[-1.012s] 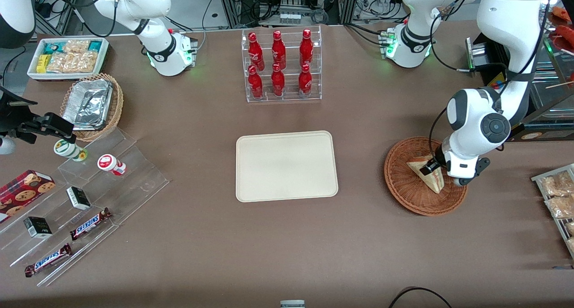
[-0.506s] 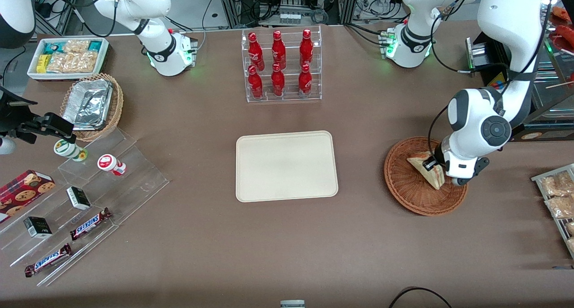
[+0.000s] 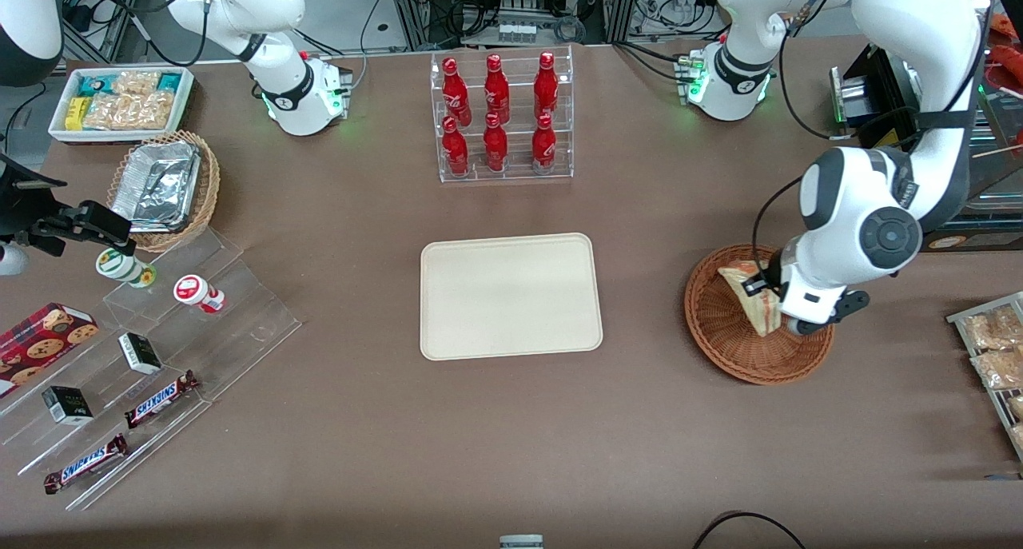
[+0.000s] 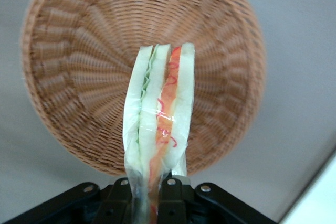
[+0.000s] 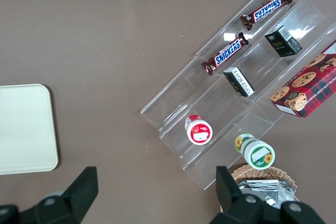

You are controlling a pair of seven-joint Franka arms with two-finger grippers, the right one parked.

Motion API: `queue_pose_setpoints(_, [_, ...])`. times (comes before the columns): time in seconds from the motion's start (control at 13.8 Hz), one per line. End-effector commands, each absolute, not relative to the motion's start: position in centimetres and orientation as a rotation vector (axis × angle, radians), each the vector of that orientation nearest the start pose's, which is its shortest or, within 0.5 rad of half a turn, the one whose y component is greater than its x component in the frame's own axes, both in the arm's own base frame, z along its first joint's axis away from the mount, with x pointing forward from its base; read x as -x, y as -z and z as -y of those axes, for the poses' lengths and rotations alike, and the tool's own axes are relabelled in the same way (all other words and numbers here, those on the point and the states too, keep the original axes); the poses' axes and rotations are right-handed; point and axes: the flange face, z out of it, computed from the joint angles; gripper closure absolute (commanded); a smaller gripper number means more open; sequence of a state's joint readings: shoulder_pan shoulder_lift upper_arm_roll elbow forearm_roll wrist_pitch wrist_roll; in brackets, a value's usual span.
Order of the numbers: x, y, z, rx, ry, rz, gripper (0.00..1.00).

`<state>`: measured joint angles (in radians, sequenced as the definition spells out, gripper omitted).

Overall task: Place sandwich from basket to tray
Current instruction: 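Lift the sandwich out of the basket with the left gripper, then carry the sandwich with the left gripper over the cream tray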

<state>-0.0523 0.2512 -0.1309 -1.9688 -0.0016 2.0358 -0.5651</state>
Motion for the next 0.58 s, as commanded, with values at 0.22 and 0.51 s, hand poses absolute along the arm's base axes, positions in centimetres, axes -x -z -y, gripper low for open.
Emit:
queue_pose_setpoints(0.22, [-55.6, -33.9, 18.7, 3.074, -0.271, 0.277, 1.0])
queue_pose_setpoints(0.51, [-55.9, -32.9, 26.7, 3.096, -0.263, 0.086, 1.0])
